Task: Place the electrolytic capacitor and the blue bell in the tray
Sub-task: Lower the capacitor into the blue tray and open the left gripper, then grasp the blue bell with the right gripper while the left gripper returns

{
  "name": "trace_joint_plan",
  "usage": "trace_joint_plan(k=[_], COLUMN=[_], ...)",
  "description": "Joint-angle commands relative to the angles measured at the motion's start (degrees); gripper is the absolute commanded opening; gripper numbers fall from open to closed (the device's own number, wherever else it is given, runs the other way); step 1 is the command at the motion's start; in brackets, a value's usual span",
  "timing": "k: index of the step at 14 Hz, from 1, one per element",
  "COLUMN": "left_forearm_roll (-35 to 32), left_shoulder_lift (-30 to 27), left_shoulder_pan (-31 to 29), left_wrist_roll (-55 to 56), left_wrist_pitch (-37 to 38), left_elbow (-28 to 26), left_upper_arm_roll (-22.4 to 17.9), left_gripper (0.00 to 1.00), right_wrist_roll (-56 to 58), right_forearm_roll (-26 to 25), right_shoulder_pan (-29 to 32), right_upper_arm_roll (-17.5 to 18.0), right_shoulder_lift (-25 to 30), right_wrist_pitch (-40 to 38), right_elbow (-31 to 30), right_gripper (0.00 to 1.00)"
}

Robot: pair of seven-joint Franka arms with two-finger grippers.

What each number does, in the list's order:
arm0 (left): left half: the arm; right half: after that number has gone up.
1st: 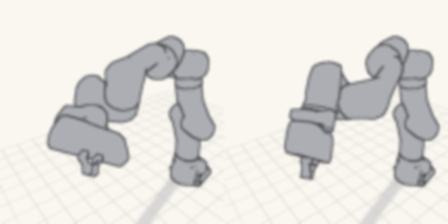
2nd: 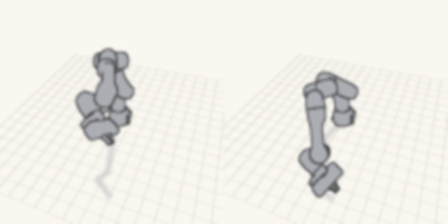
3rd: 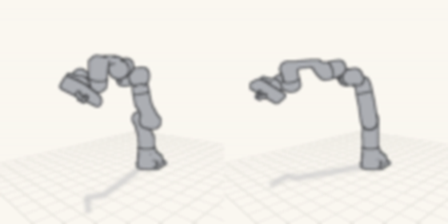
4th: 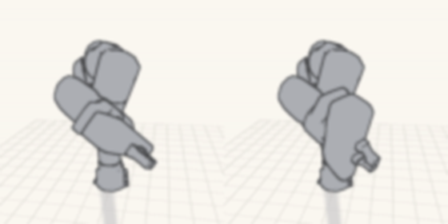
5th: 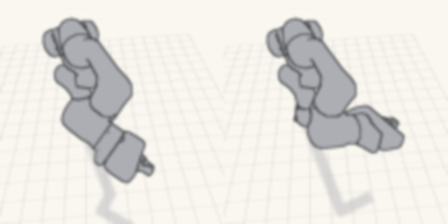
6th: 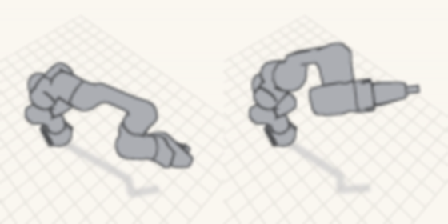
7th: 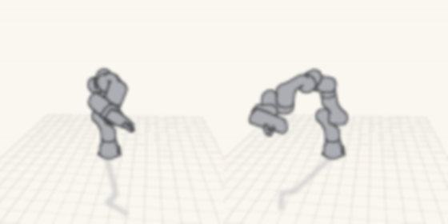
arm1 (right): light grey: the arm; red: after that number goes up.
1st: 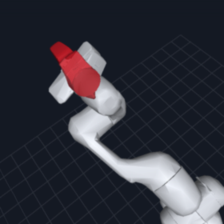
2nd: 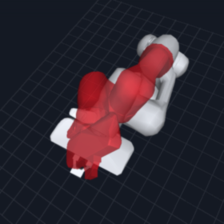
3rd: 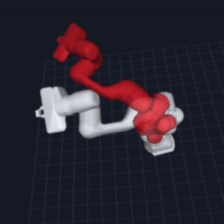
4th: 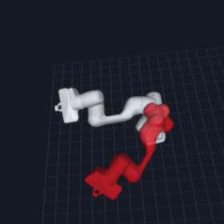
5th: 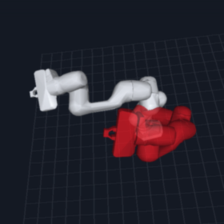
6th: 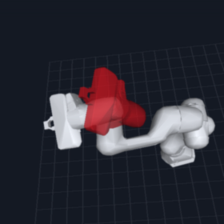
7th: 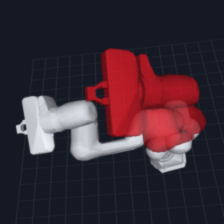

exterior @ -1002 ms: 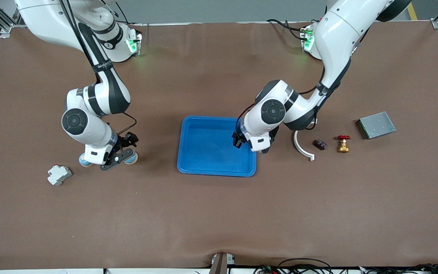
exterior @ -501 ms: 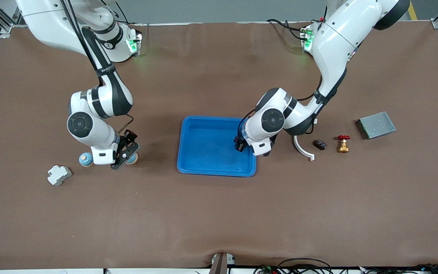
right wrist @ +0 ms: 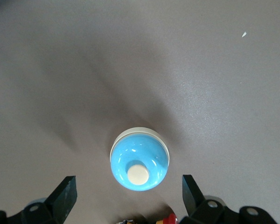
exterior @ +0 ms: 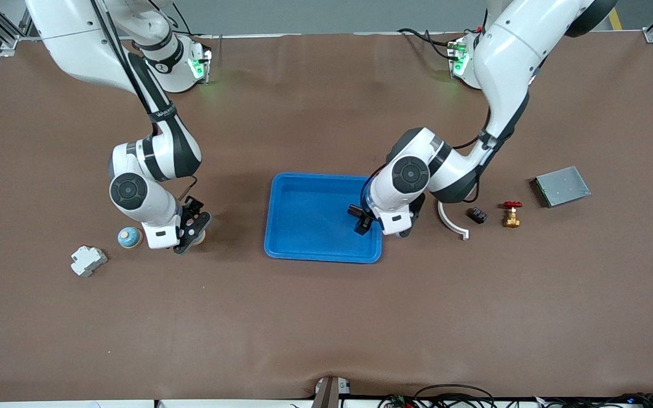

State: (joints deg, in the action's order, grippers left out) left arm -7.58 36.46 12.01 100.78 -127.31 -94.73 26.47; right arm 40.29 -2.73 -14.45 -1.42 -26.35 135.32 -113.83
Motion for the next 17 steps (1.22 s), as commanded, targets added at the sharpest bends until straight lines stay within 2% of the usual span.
trace_joint_plan(k=[1, 5, 10, 13, 17], left_forearm_roll=[-1.47, -1.47, -4.19, -6.39, -7.89], left_shoulder_lift=[-5.43, -8.68, -9.92, -9.30, -8.78], left_shoulder_pan=[-3.82, -11.64, -20.61, -25.35, -29.40], left_wrist_roll=[-5.57, -22.51, -35.19, -38.46, -38.64], left_wrist_pitch=[5.39, 12.96, 13.67, 12.62, 4.02], left_elbow=[-1.07, -1.69, -5.11, -8.35, -15.47], left_upper_arm_roll=[-0.28, -0.28, -0.28, -0.19, -0.11], left_gripper=[1.00, 1.00, 1.00, 1.00, 1.00], right_wrist_roll=[0.93, 0.93, 1.19, 1.19, 1.11], right_forearm_roll=[-1.22, -1.14, -1.14, -1.14, -1.14], right_shoulder_pan=[0.65, 0.56, 0.65, 0.65, 0.74], right_upper_arm_roll=[0.45, 0.45, 0.45, 0.45, 0.45], right_shoulder_lift=[-1.59, -3.18, -3.53, -4.85, -5.38], right_wrist_pitch=[2.13, 3.55, 3.73, 5.22, 5.75], right_elbow=[0.37, 0.37, 0.37, 0.37, 0.37], right_gripper=[1.00, 1.00, 1.00, 1.00, 1.00])
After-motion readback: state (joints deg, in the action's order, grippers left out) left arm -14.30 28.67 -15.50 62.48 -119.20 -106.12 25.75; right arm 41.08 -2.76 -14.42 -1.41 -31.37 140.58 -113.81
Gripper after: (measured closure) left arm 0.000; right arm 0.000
